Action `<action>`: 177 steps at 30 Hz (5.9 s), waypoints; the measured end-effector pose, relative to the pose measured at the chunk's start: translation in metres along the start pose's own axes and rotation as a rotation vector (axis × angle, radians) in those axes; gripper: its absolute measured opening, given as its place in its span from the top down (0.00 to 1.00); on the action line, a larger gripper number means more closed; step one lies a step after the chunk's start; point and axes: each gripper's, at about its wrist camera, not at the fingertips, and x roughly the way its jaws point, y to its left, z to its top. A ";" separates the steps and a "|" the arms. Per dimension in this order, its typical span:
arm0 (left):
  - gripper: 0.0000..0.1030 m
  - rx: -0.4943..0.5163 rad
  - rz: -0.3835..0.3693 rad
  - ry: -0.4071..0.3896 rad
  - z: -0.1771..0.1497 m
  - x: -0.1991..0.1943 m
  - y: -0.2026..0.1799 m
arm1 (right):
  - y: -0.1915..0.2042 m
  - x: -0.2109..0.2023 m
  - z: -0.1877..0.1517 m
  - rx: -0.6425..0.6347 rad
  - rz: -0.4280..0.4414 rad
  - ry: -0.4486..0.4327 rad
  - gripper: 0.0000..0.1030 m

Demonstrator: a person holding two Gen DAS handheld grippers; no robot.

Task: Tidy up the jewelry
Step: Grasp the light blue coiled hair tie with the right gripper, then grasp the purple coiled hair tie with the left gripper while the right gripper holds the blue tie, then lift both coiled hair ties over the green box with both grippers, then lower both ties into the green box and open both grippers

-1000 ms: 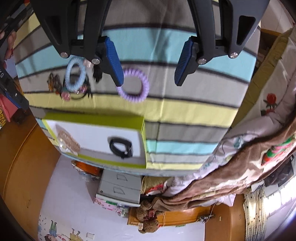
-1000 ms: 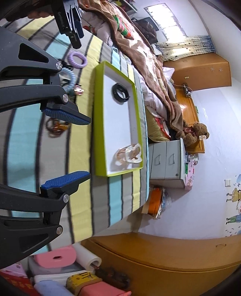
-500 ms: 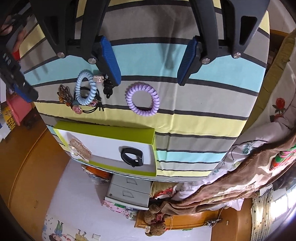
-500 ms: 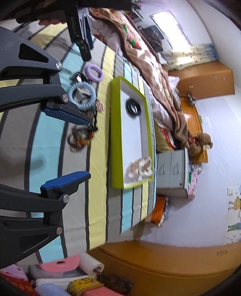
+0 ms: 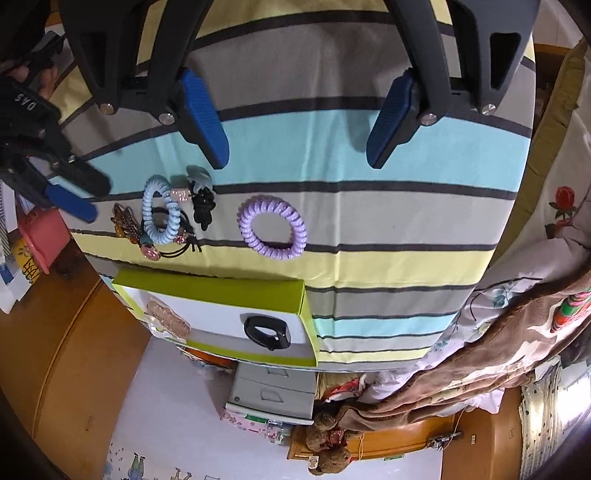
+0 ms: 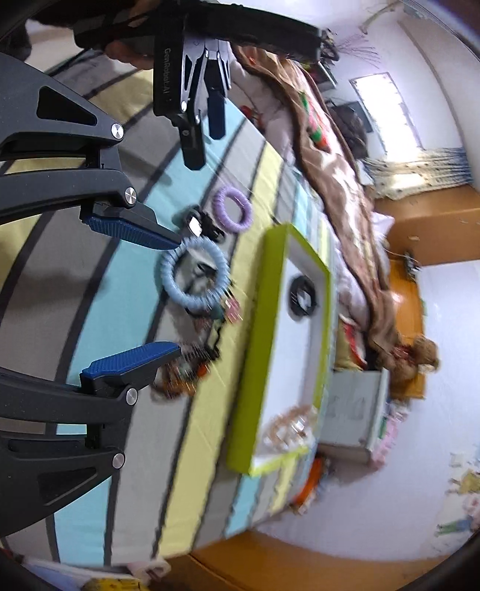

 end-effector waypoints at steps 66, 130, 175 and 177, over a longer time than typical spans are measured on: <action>0.44 0.155 0.044 0.013 0.045 0.047 -0.037 | -0.014 -0.024 0.007 -0.009 0.058 -0.073 0.90; 0.72 0.128 0.038 -0.091 0.095 0.010 -0.042 | -0.037 -0.035 0.057 -0.021 -0.017 -0.161 0.90; 0.71 0.043 0.041 0.020 0.135 0.085 -0.032 | -0.079 0.145 0.153 -0.123 -0.037 0.169 0.90; 0.69 0.044 0.041 0.021 0.135 0.086 -0.032 | -0.080 0.147 0.153 -0.119 -0.033 0.175 0.90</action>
